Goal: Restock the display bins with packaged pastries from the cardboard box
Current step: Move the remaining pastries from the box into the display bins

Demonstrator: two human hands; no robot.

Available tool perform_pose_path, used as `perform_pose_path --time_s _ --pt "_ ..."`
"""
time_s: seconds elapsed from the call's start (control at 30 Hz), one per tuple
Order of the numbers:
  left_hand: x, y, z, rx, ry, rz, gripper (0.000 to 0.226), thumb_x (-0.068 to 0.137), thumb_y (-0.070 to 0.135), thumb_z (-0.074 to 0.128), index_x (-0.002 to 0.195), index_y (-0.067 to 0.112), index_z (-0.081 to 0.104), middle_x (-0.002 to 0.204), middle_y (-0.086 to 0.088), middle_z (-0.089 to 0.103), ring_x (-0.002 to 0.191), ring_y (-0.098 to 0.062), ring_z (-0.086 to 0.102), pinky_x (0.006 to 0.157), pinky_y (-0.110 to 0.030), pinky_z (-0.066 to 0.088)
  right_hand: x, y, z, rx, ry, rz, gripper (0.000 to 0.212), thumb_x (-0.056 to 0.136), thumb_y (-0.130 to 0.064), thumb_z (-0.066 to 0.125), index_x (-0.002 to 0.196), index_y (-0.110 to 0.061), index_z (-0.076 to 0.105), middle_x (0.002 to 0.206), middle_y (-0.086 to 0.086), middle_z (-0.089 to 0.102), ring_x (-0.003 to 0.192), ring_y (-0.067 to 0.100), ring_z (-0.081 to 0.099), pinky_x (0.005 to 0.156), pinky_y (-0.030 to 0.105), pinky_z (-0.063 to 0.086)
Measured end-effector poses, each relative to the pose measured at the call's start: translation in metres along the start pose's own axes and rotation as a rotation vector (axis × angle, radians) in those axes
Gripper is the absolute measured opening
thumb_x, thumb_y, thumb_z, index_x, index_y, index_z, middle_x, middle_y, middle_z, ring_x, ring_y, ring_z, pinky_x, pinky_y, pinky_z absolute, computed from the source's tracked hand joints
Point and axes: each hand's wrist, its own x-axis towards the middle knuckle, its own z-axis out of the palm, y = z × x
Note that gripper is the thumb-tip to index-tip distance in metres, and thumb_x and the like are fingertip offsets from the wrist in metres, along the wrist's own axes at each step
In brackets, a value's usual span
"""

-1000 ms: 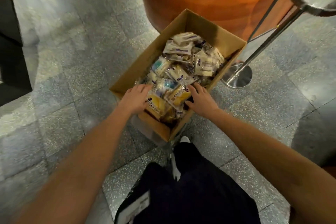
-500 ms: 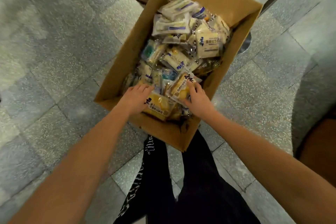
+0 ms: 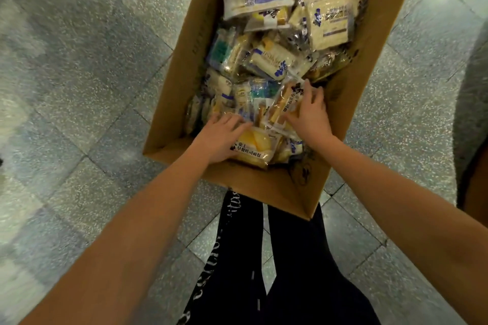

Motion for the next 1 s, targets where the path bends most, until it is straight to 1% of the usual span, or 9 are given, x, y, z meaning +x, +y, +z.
perform_pose_path --time_s 0.13,0.2,0.3,0.37,0.47,0.57,0.73,0.87,1.0 --pt "0.001 0.0 0.001 0.034 0.029 0.02 0.079 0.091 0.043 0.063 0.153 0.032 0.016 0.148 -0.007 0.031 0.141 -0.029 0.024 0.117 -0.053 0.015 0.0 -0.007 0.007 0.151 0.005 0.096 0.097 0.089 -0.049 0.063 0.156 -0.026 -0.004 0.156 0.025 0.017 0.127 0.044 0.047 0.098 0.048 0.045" --pt "0.003 0.001 -0.002 0.05 0.022 0.052 0.076 0.093 0.041 0.061 0.153 0.036 0.016 0.144 -0.01 0.035 0.138 -0.03 0.027 0.116 -0.049 0.019 -0.002 -0.013 0.014 0.191 0.002 0.091 0.1 0.086 -0.056 0.064 0.155 -0.03 -0.004 0.149 0.027 0.03 0.117 0.042 0.054 0.091 0.045 0.048" --pt "0.006 -0.001 -0.008 0.012 -0.006 0.034 0.074 0.092 0.038 0.063 0.152 0.036 0.019 0.142 -0.011 0.038 0.136 -0.031 0.031 0.114 -0.045 0.026 -0.002 -0.021 0.02 0.289 0.031 0.104 0.1 0.082 -0.056 0.07 0.154 -0.037 0.003 0.151 0.024 0.025 0.125 0.044 0.046 0.102 0.051 0.044" --pt "0.008 -0.006 -0.011 -0.018 -0.019 0.025 0.073 0.092 0.038 0.063 0.151 0.034 0.021 0.143 -0.009 0.041 0.134 -0.029 0.035 0.111 -0.044 0.03 -0.003 -0.024 0.021 0.35 0.066 0.064 0.093 0.083 -0.045 0.073 0.152 -0.04 0.012 0.151 0.018 0.021 0.125 0.041 0.046 0.102 0.051 0.044" --pt "0.008 -0.016 -0.014 -0.086 -0.018 0.006 0.068 0.091 0.035 0.065 0.149 0.035 0.028 0.14 -0.005 0.048 0.13 -0.027 0.041 0.104 -0.043 0.04 -0.005 -0.023 0.015 0.379 0.146 -0.019 0.076 0.087 -0.026 0.072 0.148 -0.037 0.028 0.14 0.011 0.026 0.105 0.024 0.053 0.094 0.042 0.05" --pt "0.003 -0.017 -0.012 -0.123 -0.007 -0.011 0.066 0.091 0.031 0.066 0.148 0.037 0.031 0.135 -0.005 0.054 0.124 -0.027 0.047 0.101 -0.043 0.043 -0.005 -0.019 0.008 0.366 0.191 -0.08 0.069 0.09 -0.018 0.067 0.148 -0.033 0.032 0.134 0.009 0.029 0.081 0.008 0.046 0.084 0.03 0.051" --pt "-0.001 -0.017 -0.008 -0.368 0.0 -0.098 0.053 0.093 0.025 0.064 0.141 0.038 0.045 0.132 0.0 0.051 0.121 -0.024 0.05 0.096 -0.04 0.046 -0.001 -0.024 0.004 0.383 0.137 -0.17 0.074 0.091 -0.012 0.065 0.149 -0.039 0.027 0.142 0.01 0.03 0.105 0.011 0.044 0.079 0.008 0.037" --pt "0.0 -0.014 -0.007 -0.445 0.02 -0.128 0.044 0.093 0.021 0.065 0.134 0.032 0.055 0.13 -0.002 0.051 0.123 -0.023 0.047 0.101 -0.04 0.04 0.0 -0.033 0.006 0.326 0.088 -0.245 0.069 0.093 -0.01 0.06 0.15 -0.036 0.029 0.144 0.009 0.032 0.118 0.017 0.047 0.092 0.02 0.043" --pt "-0.005 -0.012 -0.009 -0.577 0.082 -0.164 0.038 0.092 0.018 0.065 0.129 0.03 0.061 0.119 0.0 0.048 0.114 -0.021 0.049 0.103 -0.043 0.043 -0.008 -0.037 0.001 0.177 0.149 -0.346 0.062 0.094 -0.01 0.057 0.149 -0.028 0.033 0.138 0.009 0.039 0.093 0.019 0.057 0.078 0.033 0.055"
